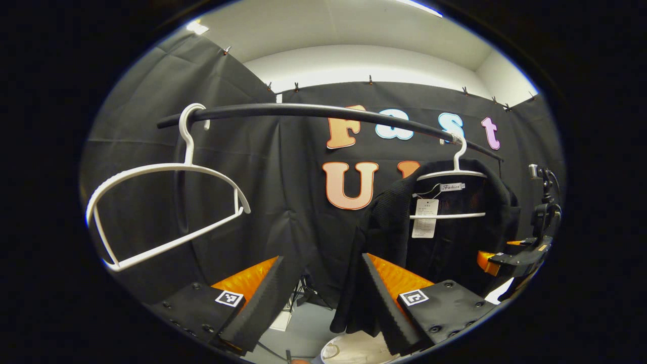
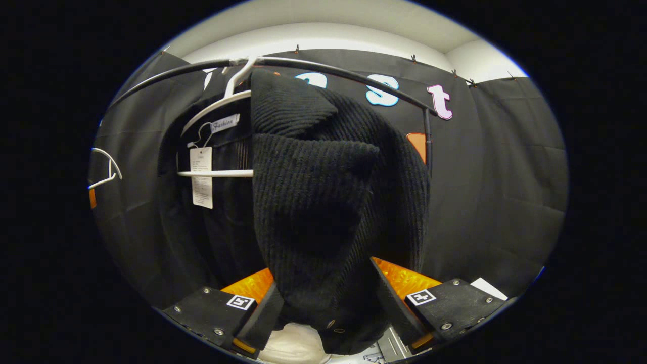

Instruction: Grasp the clothes on the hanger with both hands and then place them into the laundry hamper below.

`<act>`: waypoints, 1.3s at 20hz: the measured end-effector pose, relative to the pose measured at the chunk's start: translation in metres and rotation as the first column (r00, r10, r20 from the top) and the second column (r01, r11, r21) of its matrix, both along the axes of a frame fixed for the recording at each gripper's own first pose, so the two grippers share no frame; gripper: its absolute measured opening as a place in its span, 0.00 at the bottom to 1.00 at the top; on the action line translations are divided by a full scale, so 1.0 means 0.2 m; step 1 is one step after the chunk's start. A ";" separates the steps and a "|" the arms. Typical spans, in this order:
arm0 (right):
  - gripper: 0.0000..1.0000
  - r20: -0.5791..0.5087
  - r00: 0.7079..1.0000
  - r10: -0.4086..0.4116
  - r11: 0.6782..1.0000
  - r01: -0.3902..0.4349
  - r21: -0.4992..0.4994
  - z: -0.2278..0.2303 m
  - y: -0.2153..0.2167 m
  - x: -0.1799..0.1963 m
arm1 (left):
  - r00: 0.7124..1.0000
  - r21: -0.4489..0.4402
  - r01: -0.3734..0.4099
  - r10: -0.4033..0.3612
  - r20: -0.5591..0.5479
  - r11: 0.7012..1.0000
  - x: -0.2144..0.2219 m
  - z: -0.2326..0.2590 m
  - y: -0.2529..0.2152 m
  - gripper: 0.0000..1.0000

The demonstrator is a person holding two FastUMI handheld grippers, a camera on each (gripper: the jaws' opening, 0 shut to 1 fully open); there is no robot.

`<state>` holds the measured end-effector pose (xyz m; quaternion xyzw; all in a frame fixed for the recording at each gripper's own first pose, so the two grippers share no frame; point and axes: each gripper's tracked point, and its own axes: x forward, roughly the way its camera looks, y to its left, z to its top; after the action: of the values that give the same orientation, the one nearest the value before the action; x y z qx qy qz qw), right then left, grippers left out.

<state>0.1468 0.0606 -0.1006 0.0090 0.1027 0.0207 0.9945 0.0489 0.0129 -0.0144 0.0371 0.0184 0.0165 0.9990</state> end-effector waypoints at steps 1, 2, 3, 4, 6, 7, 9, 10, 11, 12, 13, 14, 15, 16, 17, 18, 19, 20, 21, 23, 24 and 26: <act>0.93 -0.002 1.000 -0.006 1.000 0.006 -0.004 -0.01 0.00 0.03 | 1.000 0.000 -0.003 0.003 -0.003 1.000 0.01 -0.01 0.00 0.96; 0.93 -0.006 1.000 -0.011 1.000 0.011 -0.005 -0.02 -0.01 0.05 | 1.000 -0.001 -0.005 0.005 -0.005 1.000 0.01 -0.02 0.00 0.93; 0.92 -0.009 1.000 -0.008 1.000 0.008 0.001 -0.03 -0.01 0.06 | 1.000 -0.004 -0.006 0.006 -0.008 1.000 0.02 -0.03 -0.01 0.93; 0.91 -0.016 1.000 0.003 1.000 -0.003 0.010 -0.03 0.00 0.08 | 1.000 -0.006 -0.006 0.006 -0.013 1.000 0.03 -0.05 -0.01 0.93; 0.75 -0.022 1.000 0.010 1.000 -0.010 0.023 -0.04 -0.01 0.09 | 1.000 -0.012 0.000 0.000 -0.023 1.000 0.06 -0.08 -0.03 0.93; 0.67 -0.021 1.000 0.017 0.999 -0.017 0.029 -0.03 -0.01 0.10 | 1.000 -0.019 0.006 -0.007 -0.027 1.000 0.07 -0.09 -0.05 0.93; 0.38 -0.014 1.000 0.025 0.999 -0.025 0.034 -0.02 -0.01 0.11 | 0.999 -0.038 0.020 -0.021 -0.041 0.999 0.13 -0.14 -0.08 0.94; 0.33 -0.010 1.000 0.029 0.999 -0.029 0.032 -0.02 -0.02 0.10 | 0.998 -0.048 0.029 -0.031 -0.052 0.998 0.15 -0.17 -0.10 0.96; 0.22 -0.009 0.999 0.034 0.999 -0.033 0.030 -0.02 -0.02 0.10 | 0.997 -0.060 0.039 -0.043 -0.061 0.997 0.16 -0.20 -0.13 0.94; 0.26 -0.009 0.999 0.038 0.999 -0.038 0.028 -0.01 -0.03 0.09 | 0.996 -0.072 0.050 -0.056 -0.072 0.996 0.18 -0.22 -0.16 0.96; 0.17 -0.010 0.999 0.043 0.999 -0.043 0.026 -0.01 -0.03 0.08 | 0.994 -0.085 0.063 -0.070 -0.081 0.994 0.19 -0.24 -0.18 0.96; 0.14 -0.012 0.999 0.050 0.998 -0.050 0.024 -0.01 -0.03 0.07 | 0.993 -0.093 0.076 -0.084 -0.088 0.993 0.20 -0.26 -0.21 0.96; 0.13 -0.012 0.998 0.056 0.998 -0.056 0.023 -0.01 -0.03 0.07 | 0.991 -0.097 0.088 -0.097 -0.094 0.991 0.23 -0.29 -0.24 0.96; 0.11 -0.011 0.998 0.061 0.998 -0.061 0.022 0.00 -0.04 0.06 | 0.990 -0.097 0.100 -0.109 -0.094 0.990 0.25 -0.30 -0.27 0.99; 0.08 -0.012 0.998 0.067 0.998 -0.067 0.019 0.01 -0.04 0.06 | 0.988 -0.097 0.113 -0.122 -0.093 0.989 0.28 -0.32 -0.31 0.99; 0.08 -0.011 0.997 0.070 0.997 -0.070 0.016 0.01 -0.04 0.04 | 0.986 -0.096 0.126 -0.135 -0.095 0.987 0.31 -0.34 -0.34 0.99; 0.06 -0.009 0.997 0.074 0.997 -0.074 0.011 0.01 -0.04 0.04 | 0.984 -0.094 0.140 -0.149 -0.100 0.986 0.32 -0.36 -0.37 0.99; 0.06 -0.009 0.997 0.076 0.997 -0.076 0.007 0.01 -0.04 0.03 | 0.982 -0.096 0.149 -0.159 -0.106 0.984 0.35 -0.39 -0.40 1.00; 0.06 -0.007 0.997 0.077 0.997 -0.077 0.006 0.02 -0.05 0.02 | 0.980 -0.103 0.154 -0.165 -0.110 0.983 0.38 -0.40 -0.42 0.96; 0.05 -0.007 0.997 0.081 0.997 -0.081 0.006 0.03 -0.05 0.01 | 0.976 -0.124 0.163 -0.178 -0.121 0.979 0.44 -0.44 -0.46 1.00; 0.05 -0.005 0.997 0.081 0.997 -0.081 0.007 0.03 -0.04 0.01 | 0.975 -0.132 0.167 -0.184 -0.127 0.977 0.47 -0.47 -0.46 0.99; 0.05 0.001 0.997 0.079 0.997 -0.079 0.005 0.05 -0.06 -0.01 | 0.972 -0.129 0.184 -0.200 -0.123 0.974 0.52 -0.49 -0.49 0.94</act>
<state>0.1454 0.0492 -0.0909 0.0077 0.1025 0.0604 0.9929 0.1537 -0.0841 -0.1132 -0.0186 0.0830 -0.0840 0.9928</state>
